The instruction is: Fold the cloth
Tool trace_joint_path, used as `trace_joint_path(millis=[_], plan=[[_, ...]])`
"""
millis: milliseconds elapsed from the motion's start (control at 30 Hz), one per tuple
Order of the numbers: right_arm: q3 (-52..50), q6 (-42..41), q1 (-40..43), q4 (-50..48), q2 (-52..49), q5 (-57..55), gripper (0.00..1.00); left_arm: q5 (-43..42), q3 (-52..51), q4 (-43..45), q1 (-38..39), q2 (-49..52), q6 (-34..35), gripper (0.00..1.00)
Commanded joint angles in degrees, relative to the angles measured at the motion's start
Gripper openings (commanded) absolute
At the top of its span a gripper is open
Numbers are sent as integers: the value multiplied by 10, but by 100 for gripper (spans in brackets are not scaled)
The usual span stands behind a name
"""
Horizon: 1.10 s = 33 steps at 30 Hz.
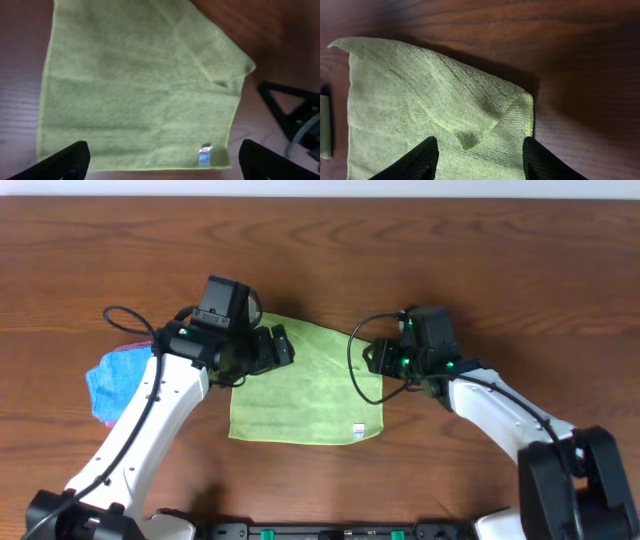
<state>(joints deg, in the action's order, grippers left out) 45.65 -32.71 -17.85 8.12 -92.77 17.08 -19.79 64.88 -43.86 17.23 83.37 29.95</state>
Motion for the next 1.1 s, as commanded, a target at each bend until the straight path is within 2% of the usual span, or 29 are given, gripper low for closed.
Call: trace_joint_path(millis=[0, 1067], plan=[[4, -11, 4, -12, -18, 18, 55, -12, 10, 3, -3, 5, -4, 96], [4, -52, 3, -121, -97, 40, 48, -12, 10, 8, -3, 5, 1, 96]])
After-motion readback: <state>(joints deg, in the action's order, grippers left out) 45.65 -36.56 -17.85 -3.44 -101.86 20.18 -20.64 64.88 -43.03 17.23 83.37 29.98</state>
